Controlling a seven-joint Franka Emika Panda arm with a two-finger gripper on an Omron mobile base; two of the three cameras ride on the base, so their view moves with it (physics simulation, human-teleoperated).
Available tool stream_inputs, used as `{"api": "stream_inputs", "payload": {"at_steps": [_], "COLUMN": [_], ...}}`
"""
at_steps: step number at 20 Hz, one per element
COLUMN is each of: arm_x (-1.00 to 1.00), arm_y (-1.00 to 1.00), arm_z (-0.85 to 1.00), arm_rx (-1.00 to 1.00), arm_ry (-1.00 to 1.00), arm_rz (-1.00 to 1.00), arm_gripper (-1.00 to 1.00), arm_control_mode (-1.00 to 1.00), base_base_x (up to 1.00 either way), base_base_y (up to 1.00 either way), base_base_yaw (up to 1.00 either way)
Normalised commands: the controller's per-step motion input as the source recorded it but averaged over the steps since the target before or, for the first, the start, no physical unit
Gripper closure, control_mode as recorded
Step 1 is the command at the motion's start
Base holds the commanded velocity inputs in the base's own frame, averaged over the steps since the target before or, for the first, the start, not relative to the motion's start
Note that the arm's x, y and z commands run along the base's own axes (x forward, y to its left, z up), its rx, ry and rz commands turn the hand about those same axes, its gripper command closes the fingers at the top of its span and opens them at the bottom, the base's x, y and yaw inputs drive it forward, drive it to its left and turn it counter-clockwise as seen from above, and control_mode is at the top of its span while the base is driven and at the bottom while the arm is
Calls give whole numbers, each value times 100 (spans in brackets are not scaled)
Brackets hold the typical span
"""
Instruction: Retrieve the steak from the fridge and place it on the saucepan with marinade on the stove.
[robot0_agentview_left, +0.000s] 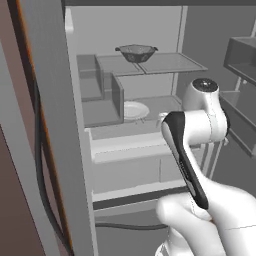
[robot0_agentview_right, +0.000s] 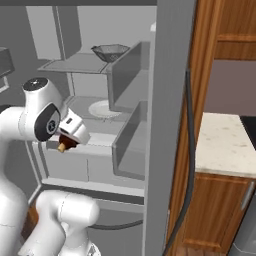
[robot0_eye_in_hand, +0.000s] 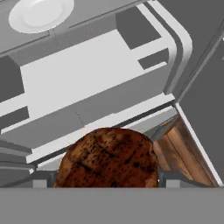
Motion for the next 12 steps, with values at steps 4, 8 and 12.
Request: {"api": "stream_inputs", "payload": {"at_steps": [4, 8, 12], "arm_x": [0, 0, 0], "arm_y": [0, 0, 0], "arm_z": [0, 0, 0], "arm_rx": [0, 0, 0], "arm_ry": [0, 0, 0], "arm_rz": [0, 0, 0], "arm_gripper": [100, 100, 100], "arm_control_mode": [100, 100, 100], "base_base_x": [-84, -69, -58], "base_base_y": [0, 0, 0], "base_base_yaw": [0, 0, -1]}}
